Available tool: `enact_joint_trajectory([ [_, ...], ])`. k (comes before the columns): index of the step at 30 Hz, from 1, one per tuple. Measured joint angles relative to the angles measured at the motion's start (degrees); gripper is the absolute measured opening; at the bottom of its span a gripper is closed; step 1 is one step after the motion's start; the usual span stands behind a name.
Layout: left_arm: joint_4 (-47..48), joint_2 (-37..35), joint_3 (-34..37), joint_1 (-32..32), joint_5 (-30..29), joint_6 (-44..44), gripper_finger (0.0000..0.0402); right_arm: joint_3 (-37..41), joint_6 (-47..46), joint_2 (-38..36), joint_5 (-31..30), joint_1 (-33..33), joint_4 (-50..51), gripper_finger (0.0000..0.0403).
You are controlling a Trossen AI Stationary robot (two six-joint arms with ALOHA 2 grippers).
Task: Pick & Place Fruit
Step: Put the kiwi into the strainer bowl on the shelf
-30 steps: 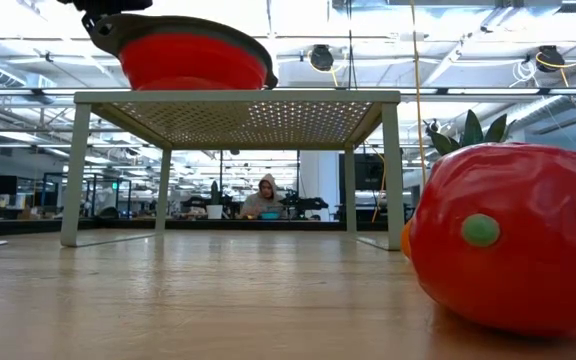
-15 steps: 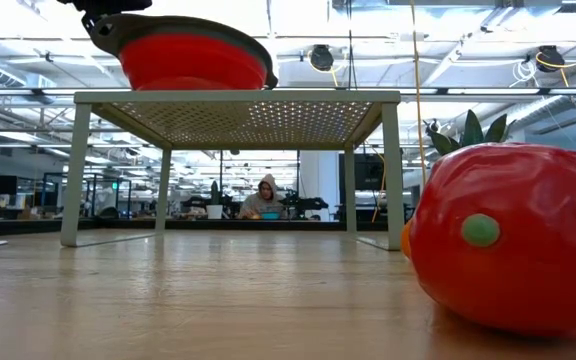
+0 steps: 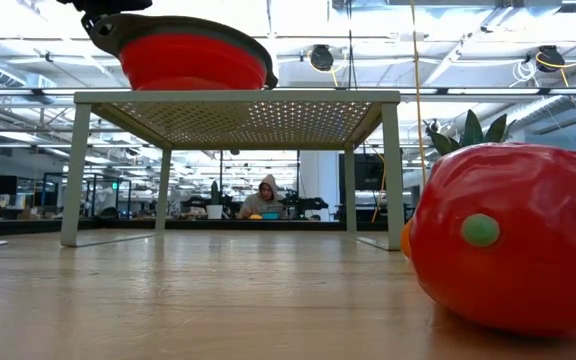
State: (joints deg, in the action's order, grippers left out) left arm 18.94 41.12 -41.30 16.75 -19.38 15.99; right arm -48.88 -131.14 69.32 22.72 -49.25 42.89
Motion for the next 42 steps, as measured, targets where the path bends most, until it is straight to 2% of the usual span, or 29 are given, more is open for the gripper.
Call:
enact_joint_trajectory([
  [4,0.0,0.0,0.0,0.0,0.0,0.0,0.0010,0.0,0.5,0.0,-1.7,0.0,-0.2,0.0000],
  [10,0.0,0.0,0.0,0.0,0.0,0.2,0.0006,0.0,4.6,0.0,-1.6,0.0,0.3,0.0000],
  [17,0.0,0.0,0.0,0.0,0.0,0.7,0.0010,0.0,4.8,0.0,-1.6,0.0,0.9,0.0009],
  [21,0.0,0.0,0.0,0.0,0.0,0.4,0.0002,0.0,4.8,0.0,-1.6,0.0,1.0,0.0029],
  [28,0.0,0.0,0.0,0.0,0.0,0.5,0.0014,0.0,5.7,0.0,-1.6,0.0,2.2,0.0076],
  [34,0.0,0.0,0.0,0.0,0.0,0.5,0.0002,0.0,5.8,0.0,-1.6,0.0,3.3,0.0120],
  [42,0.0,0.0,0.0,0.0,-0.1,0.5,0.0015,0.0,5.8,0.0,-1.7,0.0,3.8,0.0166],
])
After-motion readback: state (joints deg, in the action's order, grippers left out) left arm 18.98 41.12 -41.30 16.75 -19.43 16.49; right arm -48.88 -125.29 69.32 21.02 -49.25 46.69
